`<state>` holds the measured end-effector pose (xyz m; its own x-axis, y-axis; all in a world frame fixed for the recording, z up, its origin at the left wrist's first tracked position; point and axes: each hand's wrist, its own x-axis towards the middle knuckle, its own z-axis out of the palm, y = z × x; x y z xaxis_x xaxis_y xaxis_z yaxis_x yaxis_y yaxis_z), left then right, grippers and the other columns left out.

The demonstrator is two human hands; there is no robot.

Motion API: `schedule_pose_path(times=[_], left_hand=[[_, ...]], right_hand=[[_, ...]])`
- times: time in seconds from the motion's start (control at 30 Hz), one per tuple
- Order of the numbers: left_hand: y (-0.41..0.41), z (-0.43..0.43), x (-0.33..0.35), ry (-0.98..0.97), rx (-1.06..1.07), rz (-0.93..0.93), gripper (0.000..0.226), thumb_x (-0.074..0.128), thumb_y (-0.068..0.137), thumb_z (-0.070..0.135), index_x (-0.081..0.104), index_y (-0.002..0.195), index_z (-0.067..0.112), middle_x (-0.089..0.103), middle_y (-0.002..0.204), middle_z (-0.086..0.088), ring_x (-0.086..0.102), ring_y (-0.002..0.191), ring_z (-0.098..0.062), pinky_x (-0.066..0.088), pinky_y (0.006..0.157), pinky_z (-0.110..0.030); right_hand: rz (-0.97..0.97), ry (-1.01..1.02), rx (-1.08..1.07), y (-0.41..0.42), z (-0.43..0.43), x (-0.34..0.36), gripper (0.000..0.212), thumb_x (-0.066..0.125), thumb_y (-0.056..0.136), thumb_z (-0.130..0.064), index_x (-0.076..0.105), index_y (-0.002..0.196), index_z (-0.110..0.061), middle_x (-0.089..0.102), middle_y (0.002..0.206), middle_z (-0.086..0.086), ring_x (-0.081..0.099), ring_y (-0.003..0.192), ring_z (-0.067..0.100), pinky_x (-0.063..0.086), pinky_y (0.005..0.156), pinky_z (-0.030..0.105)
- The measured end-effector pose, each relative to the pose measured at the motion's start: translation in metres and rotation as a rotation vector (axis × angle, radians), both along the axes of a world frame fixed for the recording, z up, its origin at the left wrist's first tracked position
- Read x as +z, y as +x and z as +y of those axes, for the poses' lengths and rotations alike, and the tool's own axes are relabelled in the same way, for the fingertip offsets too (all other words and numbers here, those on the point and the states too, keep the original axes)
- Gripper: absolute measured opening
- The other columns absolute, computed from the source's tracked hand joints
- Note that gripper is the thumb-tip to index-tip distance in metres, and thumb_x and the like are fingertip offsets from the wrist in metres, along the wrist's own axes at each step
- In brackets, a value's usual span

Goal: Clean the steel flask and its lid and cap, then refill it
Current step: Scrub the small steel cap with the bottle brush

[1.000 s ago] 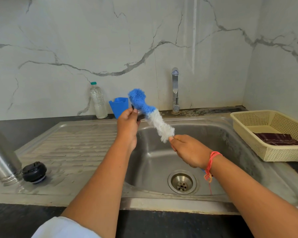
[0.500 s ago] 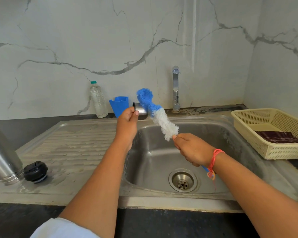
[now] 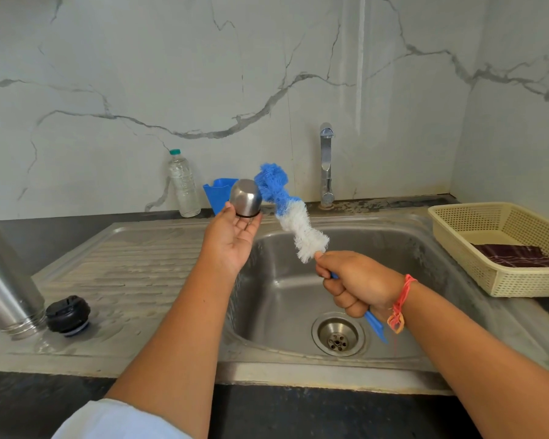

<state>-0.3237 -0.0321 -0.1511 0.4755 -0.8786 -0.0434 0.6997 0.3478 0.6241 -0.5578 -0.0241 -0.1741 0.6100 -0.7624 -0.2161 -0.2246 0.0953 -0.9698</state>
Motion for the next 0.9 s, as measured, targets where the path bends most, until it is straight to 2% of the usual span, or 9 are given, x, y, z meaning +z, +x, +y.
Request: schedule_pose_path(times=[0.03, 0.17, 0.3, 0.37, 0.47, 0.6, 0.63, 0.77, 0.9], left_hand=[[0.0, 0.0, -0.001, -0.014, -0.008, 0.037, 0.032, 0.051, 0.108, 0.013, 0.051, 0.137, -0.001, 0.07, 0.119, -0.024, 0.07, 0.112, -0.033, 0.062, 0.082, -0.045], [-0.012, 0.002, 0.0, -0.047, -0.085, 0.036, 0.03, 0.05, 0.108, 0.014, 0.054, 0.131, -0.005, 0.067, 0.127, -0.03, 0.066, 0.122, -0.038, 0.057, 0.096, -0.048], [-0.01, 0.001, 0.002, -0.08, -0.055, 0.056, 0.03, 0.049, 0.109, 0.016, 0.053, 0.131, -0.005, 0.066, 0.126, -0.029, 0.065, 0.122, -0.038, 0.054, 0.102, -0.05], [-0.008, 0.0, 0.0, -0.076, -0.046, 0.063, 0.031, 0.049, 0.109, 0.015, 0.053, 0.133, -0.005, 0.066, 0.126, -0.029, 0.065, 0.122, -0.037, 0.056, 0.101, -0.049], [-0.013, -0.001, -0.003, -0.06, -0.051, 0.018, 0.03, 0.052, 0.108, 0.015, 0.054, 0.132, -0.003, 0.068, 0.125, -0.028, 0.068, 0.119, -0.035, 0.062, 0.09, -0.044], [-0.005, -0.01, -0.009, 0.0, 0.038, 0.014, 0.034, 0.055, 0.106, 0.015, 0.052, 0.135, -0.002, 0.068, 0.127, -0.026, 0.071, 0.114, -0.032, 0.057, 0.101, -0.046], [-0.004, -0.01, -0.01, 0.028, 0.045, -0.013, 0.034, 0.056, 0.106, 0.016, 0.054, 0.135, -0.001, 0.068, 0.127, -0.024, 0.071, 0.112, -0.03, 0.057, 0.099, -0.044], [-0.017, -0.009, -0.012, 0.105, -0.01, -0.136, 0.028, 0.056, 0.106, 0.013, 0.062, 0.132, 0.003, 0.074, 0.119, -0.015, 0.075, 0.101, -0.022, 0.064, 0.074, -0.035], [-0.011, -0.011, -0.007, 0.09, 0.042, -0.096, 0.028, 0.058, 0.102, 0.002, 0.062, 0.13, -0.001, 0.073, 0.117, -0.017, 0.075, 0.091, -0.022, 0.064, 0.067, -0.033]], right_hand=[[-0.01, 0.014, 0.009, 0.001, 0.002, 0.0, 0.037, 0.038, 0.107, -0.04, 0.04, 0.074, -0.022, 0.028, 0.057, -0.004, 0.014, 0.044, 0.01, 0.015, 0.04, 0.013], [-0.077, 0.081, 0.014, 0.005, 0.001, 0.002, 0.037, 0.038, 0.107, -0.04, 0.039, 0.073, -0.023, 0.028, 0.056, -0.005, 0.012, 0.045, 0.009, 0.013, 0.041, 0.012], [-0.096, 0.149, 0.048, 0.002, 0.006, 0.002, 0.039, 0.039, 0.106, -0.039, 0.039, 0.07, -0.024, 0.025, 0.059, -0.005, 0.01, 0.046, 0.009, 0.012, 0.04, 0.012], [-0.111, 0.154, 0.051, 0.004, 0.007, 0.002, 0.039, 0.039, 0.106, -0.038, 0.039, 0.07, -0.024, 0.023, 0.06, -0.004, 0.009, 0.046, 0.009, 0.011, 0.04, 0.012], [-0.132, 0.13, 0.035, 0.007, 0.006, 0.003, 0.038, 0.039, 0.106, -0.038, 0.039, 0.071, -0.024, 0.023, 0.061, -0.004, 0.009, 0.047, 0.009, 0.011, 0.041, 0.014], [-0.033, 0.062, 0.045, 0.007, 0.009, 0.0, 0.038, 0.038, 0.107, -0.038, 0.038, 0.072, -0.023, 0.029, 0.059, -0.004, 0.012, 0.047, 0.01, 0.012, 0.042, 0.013], [0.003, 0.029, 0.045, 0.007, 0.01, -0.001, 0.038, 0.038, 0.106, -0.038, 0.038, 0.072, -0.023, 0.028, 0.059, -0.003, 0.013, 0.046, 0.01, 0.012, 0.042, 0.014], [0.075, -0.062, 0.024, 0.012, 0.009, 0.0, 0.038, 0.038, 0.106, -0.04, 0.037, 0.072, -0.023, 0.027, 0.058, -0.002, 0.015, 0.045, 0.011, 0.012, 0.043, 0.016], [0.128, -0.153, 0.019, 0.013, 0.01, -0.002, 0.038, 0.037, 0.107, -0.041, 0.039, 0.074, -0.021, 0.028, 0.057, -0.001, 0.017, 0.041, 0.011, 0.014, 0.041, 0.016]])
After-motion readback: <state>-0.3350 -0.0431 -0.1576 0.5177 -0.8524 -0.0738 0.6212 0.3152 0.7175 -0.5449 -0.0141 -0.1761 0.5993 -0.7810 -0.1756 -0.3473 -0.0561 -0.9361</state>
